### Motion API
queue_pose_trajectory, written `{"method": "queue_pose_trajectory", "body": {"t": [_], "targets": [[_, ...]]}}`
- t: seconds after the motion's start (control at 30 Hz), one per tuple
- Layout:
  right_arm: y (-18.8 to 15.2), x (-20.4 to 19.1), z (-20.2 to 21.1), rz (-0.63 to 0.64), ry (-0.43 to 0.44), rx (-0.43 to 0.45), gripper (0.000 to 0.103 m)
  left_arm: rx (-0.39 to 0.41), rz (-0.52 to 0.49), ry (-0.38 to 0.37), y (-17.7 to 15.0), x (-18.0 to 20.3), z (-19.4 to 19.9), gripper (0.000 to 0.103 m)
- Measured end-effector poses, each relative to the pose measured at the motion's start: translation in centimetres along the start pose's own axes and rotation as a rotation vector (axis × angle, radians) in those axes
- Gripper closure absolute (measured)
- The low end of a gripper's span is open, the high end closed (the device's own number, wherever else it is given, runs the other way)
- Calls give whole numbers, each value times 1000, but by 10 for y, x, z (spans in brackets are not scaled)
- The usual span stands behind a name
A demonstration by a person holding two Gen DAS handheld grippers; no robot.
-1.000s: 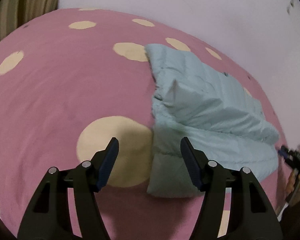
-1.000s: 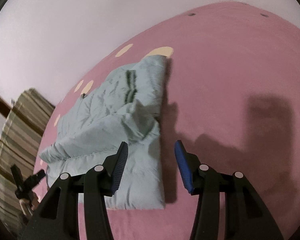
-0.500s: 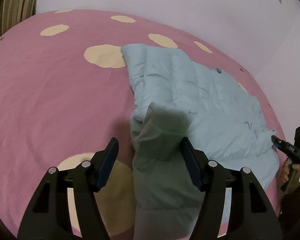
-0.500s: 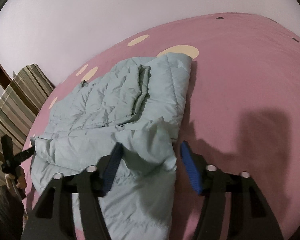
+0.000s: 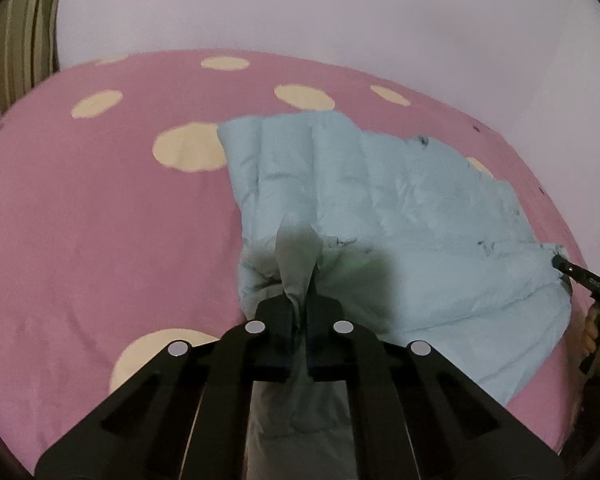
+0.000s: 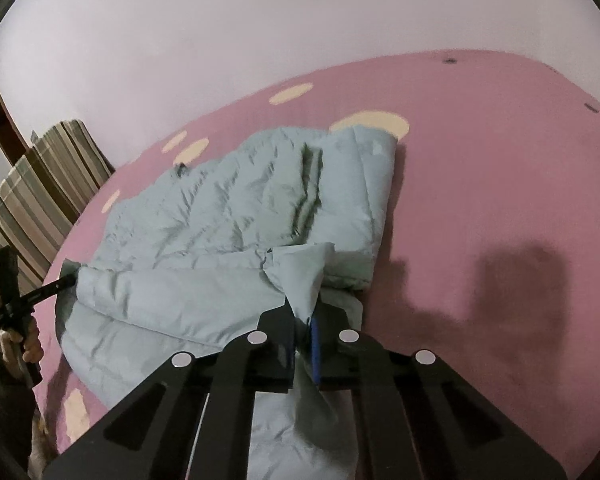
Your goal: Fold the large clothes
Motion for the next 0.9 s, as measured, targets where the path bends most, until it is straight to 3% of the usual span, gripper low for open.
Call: {"method": "queue_pose_trajectory", "body": {"t": [0.23, 0.4, 0.7, 0.9], "targets": [[26, -12, 32, 11, -1, 91, 100, 116, -60, 50, 34, 21, 40, 100], [69, -16, 30, 10, -12, 148, 100, 153, -62, 97, 75, 23, 37, 100], [158, -22, -34, 17, -78, 154, 100, 136, -47, 244, 162, 10, -33, 100], [179, -9, -109, -14, -130, 66, 100, 46, -32, 326, 179, -9, -108, 100]]}}
Point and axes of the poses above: each gripper's, at about its wrist camera, not at the fingertips, and z roughly against the way its jaws point, x to its right, y to its top, the point moved 6 cm from there along -z, roughly the way its jaws point, and after that the axes turned 3 degrees about -y, right-handed, at the moved point
